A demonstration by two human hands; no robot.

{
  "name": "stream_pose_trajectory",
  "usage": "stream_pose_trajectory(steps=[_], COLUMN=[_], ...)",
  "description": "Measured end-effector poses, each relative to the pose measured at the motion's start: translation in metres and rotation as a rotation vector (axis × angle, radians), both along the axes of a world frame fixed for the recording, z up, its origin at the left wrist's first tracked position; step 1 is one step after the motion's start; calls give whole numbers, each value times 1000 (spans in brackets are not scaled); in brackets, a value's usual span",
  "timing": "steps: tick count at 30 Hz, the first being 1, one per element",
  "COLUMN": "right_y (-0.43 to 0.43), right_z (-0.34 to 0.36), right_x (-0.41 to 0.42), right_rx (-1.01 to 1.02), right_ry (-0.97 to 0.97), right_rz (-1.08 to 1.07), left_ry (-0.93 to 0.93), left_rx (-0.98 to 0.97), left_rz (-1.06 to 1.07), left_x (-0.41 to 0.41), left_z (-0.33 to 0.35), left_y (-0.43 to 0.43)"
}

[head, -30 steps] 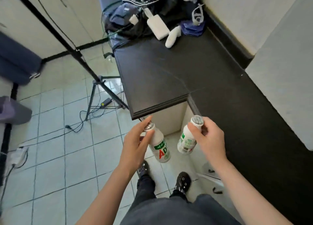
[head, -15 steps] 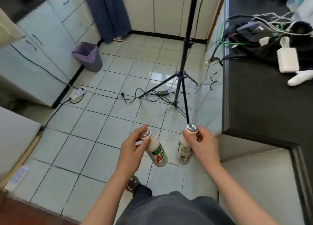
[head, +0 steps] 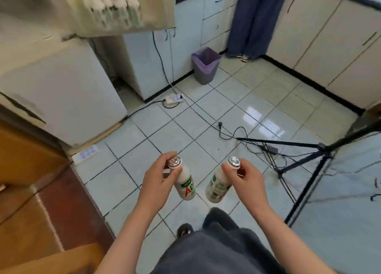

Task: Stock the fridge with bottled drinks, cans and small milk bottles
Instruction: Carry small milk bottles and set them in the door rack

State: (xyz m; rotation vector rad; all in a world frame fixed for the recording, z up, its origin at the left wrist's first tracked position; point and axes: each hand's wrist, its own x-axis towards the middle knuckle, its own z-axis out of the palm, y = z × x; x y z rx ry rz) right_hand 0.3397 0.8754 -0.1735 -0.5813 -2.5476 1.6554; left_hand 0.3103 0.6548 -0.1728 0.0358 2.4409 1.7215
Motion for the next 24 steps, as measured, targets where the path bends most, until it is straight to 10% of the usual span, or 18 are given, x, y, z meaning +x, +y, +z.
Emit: stream_pose_trajectory(steps=[24], right_y=[-131], right_z=[50], right_x=[-505], right_rx=[-97], right_ry=[172], right_rz=[498], left_ry=[153], left_rx=[-95], left_rz=[597], left_x=[-390], left_z=[40], left_y=[-131])
